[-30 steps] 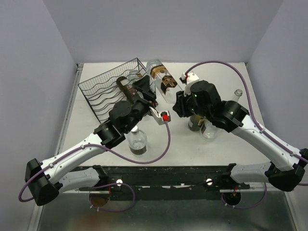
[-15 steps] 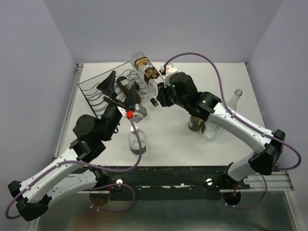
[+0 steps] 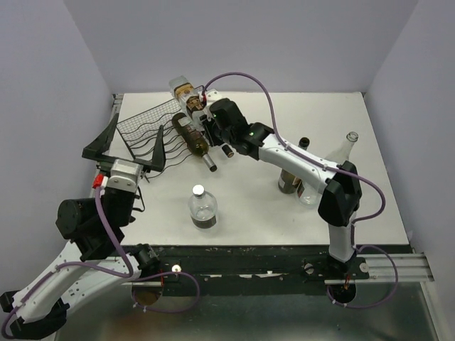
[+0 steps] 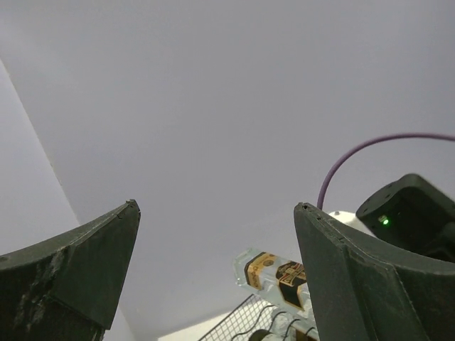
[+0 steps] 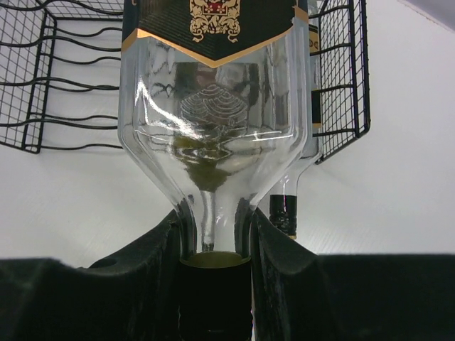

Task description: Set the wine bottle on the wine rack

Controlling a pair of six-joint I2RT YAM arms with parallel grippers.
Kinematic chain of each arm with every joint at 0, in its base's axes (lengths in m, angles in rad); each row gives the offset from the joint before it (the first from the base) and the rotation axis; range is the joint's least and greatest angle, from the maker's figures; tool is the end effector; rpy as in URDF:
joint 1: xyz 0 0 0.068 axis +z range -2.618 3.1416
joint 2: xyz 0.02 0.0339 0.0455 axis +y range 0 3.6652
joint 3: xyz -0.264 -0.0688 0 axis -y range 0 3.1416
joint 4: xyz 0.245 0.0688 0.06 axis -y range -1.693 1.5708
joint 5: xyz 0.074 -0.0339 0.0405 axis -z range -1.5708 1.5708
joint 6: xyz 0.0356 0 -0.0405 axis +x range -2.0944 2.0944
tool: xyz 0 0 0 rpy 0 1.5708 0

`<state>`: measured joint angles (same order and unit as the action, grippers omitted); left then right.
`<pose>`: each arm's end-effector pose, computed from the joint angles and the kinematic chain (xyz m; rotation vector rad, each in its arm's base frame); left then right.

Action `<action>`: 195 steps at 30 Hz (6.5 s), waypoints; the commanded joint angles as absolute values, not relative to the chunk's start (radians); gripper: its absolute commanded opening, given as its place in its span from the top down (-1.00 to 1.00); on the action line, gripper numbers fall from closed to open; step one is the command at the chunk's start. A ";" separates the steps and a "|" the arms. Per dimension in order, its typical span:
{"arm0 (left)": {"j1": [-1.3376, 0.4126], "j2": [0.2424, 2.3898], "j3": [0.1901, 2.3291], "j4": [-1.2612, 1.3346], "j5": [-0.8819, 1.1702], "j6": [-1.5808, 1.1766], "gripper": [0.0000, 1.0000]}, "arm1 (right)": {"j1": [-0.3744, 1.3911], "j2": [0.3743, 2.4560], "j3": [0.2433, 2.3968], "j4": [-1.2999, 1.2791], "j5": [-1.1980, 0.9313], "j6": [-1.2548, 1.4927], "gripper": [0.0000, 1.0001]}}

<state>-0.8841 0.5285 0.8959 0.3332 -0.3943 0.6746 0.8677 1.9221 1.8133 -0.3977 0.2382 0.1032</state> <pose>0.0618 -0.0538 0.4595 0.3405 0.8690 -0.0226 0.3012 0.3423 0.3417 -0.6384 1.9800 0.3505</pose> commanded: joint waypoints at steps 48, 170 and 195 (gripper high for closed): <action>-0.888 0.522 0.953 0.040 -0.525 0.348 -0.99 | 0.738 1.896 1.962 -0.478 0.106 0.156 -0.82; -0.882 1.247 0.948 0.090 0.627 -0.198 -0.98 | 0.655 0.818 1.442 -0.571 -0.183 0.406 0.99; -0.907 1.459 0.894 0.685 0.830 -0.425 -0.98 | 0.655 0.810 1.519 -0.476 -0.258 0.380 0.99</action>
